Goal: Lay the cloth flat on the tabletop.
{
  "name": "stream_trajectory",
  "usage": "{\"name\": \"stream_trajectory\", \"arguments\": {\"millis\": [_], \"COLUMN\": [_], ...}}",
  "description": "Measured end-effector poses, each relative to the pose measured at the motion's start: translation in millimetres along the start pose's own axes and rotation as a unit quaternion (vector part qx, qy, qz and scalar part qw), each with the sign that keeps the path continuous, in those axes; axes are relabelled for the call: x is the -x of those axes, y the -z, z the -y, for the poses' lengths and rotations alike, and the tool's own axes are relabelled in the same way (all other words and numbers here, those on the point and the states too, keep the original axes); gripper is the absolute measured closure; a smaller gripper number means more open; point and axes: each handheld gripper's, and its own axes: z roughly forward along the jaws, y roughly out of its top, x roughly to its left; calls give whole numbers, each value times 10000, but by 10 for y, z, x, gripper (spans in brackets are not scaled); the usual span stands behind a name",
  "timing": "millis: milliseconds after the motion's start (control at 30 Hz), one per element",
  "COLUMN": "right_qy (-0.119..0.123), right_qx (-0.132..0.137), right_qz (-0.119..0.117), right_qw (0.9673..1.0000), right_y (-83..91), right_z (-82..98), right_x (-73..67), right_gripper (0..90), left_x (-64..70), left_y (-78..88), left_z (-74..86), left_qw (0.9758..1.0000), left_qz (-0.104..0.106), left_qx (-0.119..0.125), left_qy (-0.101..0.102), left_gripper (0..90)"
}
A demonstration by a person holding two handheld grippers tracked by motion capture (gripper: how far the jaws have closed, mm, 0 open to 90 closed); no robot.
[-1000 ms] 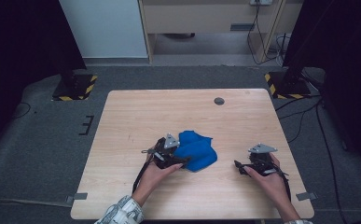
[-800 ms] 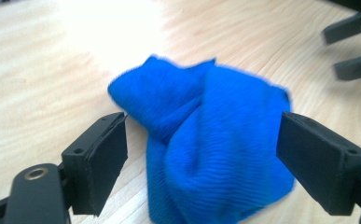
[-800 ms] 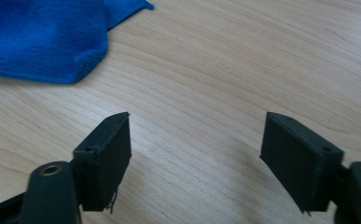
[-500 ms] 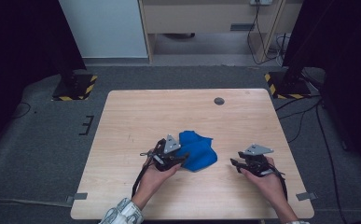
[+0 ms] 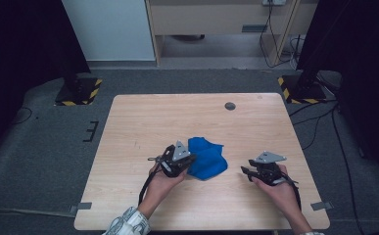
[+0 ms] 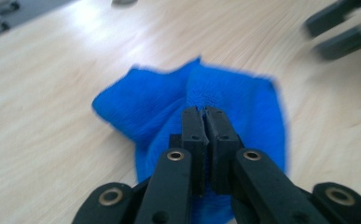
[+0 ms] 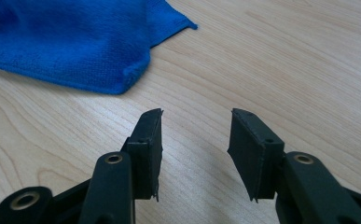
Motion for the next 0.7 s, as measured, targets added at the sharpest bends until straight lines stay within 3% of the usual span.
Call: {"name": "stream_trajectory", "arguments": {"millis": [100,167,267,300,333,367,467,500,567,700], "right_qy": [-2,1,65,76,94,111,117,105,121,161], "right_qx": [0,2,19,19,29,41,91,115,123,125], "right_qz": [-2,0,-7,-14,-25,-28,-43,-38,-68,-72], "right_qw": [10000,10000,10000,10000,9999,9999,9999,9999,9998,9998], "right_y": [2,2,-2,-3,-6,-7,-8,-9,-12,-20], "right_z": [0,-2,-15,-21,-26,-32,-53,-62,-72,-82], "right_x": [6,0,-17,-25,-29,-33,-41,-50,-60,-86], "right_gripper": [544,552,578,587,598,611,643,654,665,673], "left_x": [-45,-140,-343,-401,-401,-502,-569,-590,-593,-539], "left_y": [147,167,75,26,26,-69,-150,-226,-291,-319], "left_z": [-69,-45,126,192,192,312,394,445,485,470], "left_qw": [9997,9997,9984,9977,9977,9952,9931,9911,9903,9914], "left_qz": [-4,-152,-415,-529,-529,-691,-754,-845,-847,-790], "left_qx": [220,184,-100,-274,-274,-605,-815,-993,-1079,-1030], "left_qy": [57,107,365,338,338,337,390,254,236,143], "left_gripper": [865,865,864,864,863,862,859,858,857,859]}}
